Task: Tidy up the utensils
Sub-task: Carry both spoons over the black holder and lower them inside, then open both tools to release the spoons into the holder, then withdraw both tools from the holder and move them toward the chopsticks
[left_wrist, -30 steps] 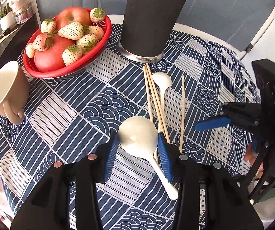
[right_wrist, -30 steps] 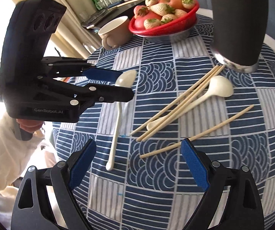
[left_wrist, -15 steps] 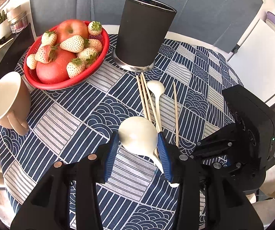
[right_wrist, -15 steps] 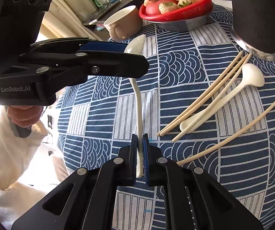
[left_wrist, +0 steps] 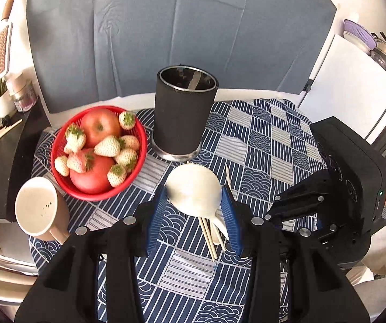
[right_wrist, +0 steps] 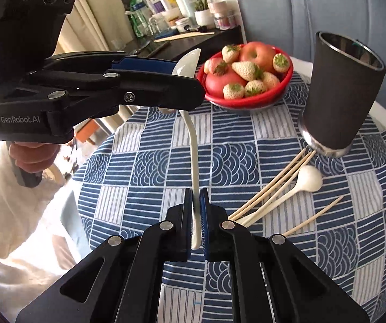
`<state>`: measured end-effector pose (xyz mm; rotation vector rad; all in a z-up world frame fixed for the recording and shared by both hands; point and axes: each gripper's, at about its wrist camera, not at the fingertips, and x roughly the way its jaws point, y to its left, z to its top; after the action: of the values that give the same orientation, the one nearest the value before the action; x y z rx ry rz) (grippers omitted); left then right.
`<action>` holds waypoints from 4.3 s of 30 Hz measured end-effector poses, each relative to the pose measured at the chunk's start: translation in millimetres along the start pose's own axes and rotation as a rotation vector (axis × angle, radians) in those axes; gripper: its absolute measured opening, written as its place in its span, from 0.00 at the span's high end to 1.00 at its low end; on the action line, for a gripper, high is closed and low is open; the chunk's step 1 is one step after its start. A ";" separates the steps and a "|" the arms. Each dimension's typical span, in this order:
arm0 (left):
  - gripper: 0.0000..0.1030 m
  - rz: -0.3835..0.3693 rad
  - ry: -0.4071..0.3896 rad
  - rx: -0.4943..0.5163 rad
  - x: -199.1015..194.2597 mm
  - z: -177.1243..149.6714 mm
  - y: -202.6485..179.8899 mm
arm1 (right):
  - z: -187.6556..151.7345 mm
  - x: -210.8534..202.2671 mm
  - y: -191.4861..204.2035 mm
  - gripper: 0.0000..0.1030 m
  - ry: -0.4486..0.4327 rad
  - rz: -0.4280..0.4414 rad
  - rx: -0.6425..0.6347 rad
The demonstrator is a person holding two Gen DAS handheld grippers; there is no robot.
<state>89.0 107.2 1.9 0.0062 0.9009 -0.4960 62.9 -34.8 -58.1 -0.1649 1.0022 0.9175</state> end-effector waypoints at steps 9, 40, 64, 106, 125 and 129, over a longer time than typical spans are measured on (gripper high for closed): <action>0.59 0.021 -0.081 0.073 -20.8 41.9 -18.3 | 25.4 -37.1 -10.1 0.95 -0.061 -0.040 -0.072; 0.61 0.125 -0.274 0.283 -1.7 186.3 -23.4 | 146.7 -83.5 -121.5 0.94 -0.309 -0.153 -0.195; 0.06 0.191 -0.186 0.128 -22.8 158.3 -12.7 | 121.0 -130.5 -128.6 0.16 -0.343 -0.300 -0.063; 0.06 0.270 0.215 -0.049 34.7 -51.0 -27.9 | -19.6 -55.5 -122.7 0.13 -0.040 -0.322 0.085; 0.06 0.231 0.292 -0.107 127.3 -37.2 2.3 | -27.9 40.3 -159.7 0.13 0.095 -0.297 0.158; 0.06 0.244 0.301 -0.113 143.3 -29.8 5.7 | -30.9 47.5 -162.3 0.13 0.097 -0.305 0.181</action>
<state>143.0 59.7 -125.7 0.0890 1.2050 -0.2181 170.8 -124.8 -157.1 -0.2046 1.1094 0.5418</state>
